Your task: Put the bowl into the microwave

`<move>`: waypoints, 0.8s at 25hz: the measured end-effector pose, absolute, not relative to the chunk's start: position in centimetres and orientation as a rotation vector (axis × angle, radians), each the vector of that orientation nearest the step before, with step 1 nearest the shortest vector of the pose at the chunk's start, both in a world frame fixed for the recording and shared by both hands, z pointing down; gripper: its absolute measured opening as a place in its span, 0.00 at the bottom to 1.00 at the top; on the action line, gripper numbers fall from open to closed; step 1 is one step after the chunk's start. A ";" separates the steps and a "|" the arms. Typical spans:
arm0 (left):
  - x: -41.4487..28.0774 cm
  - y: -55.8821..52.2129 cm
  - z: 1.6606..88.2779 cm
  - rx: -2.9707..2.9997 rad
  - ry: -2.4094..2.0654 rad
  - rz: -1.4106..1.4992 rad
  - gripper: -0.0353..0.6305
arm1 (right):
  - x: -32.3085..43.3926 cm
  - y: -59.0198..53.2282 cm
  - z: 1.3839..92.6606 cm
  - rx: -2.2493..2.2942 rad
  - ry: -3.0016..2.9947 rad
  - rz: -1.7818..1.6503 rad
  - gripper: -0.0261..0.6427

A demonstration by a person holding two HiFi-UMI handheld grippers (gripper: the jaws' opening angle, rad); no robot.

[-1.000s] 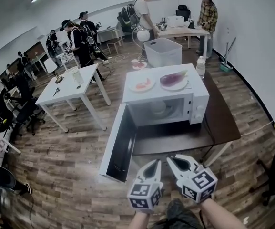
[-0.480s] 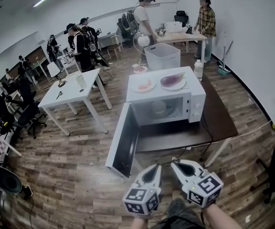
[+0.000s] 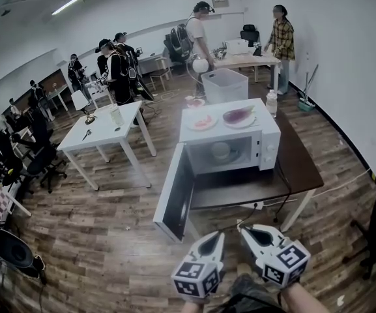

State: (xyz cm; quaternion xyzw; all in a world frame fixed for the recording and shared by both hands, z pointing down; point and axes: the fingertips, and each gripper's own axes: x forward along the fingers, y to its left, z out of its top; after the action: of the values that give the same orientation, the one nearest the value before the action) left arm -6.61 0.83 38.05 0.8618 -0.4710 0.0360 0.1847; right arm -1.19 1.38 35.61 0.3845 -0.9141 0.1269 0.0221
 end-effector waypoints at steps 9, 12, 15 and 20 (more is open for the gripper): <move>-7.4 2.5 38.4 2.415 -1.316 0.082 0.05 | -1.8 3.4 35.6 1.196 -2.828 0.388 0.04; -7.7 2.9 38.7 2.409 -1.315 0.088 0.05 | -2.1 3.7 35.6 1.196 -2.832 0.395 0.04; -7.9 2.7 38.8 2.407 -1.318 0.090 0.05 | -2.1 3.6 35.6 1.193 -2.835 0.401 0.04; -8.1 2.1 38.6 2.401 -1.314 0.083 0.05 | -1.9 2.9 35.9 1.195 -2.830 0.378 0.04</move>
State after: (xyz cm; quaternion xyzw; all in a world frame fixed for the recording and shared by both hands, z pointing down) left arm -8.13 2.12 38.57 0.8591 -0.4700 0.0297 0.2003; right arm -1.86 2.87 35.86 0.3858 -0.9142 0.1222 0.0231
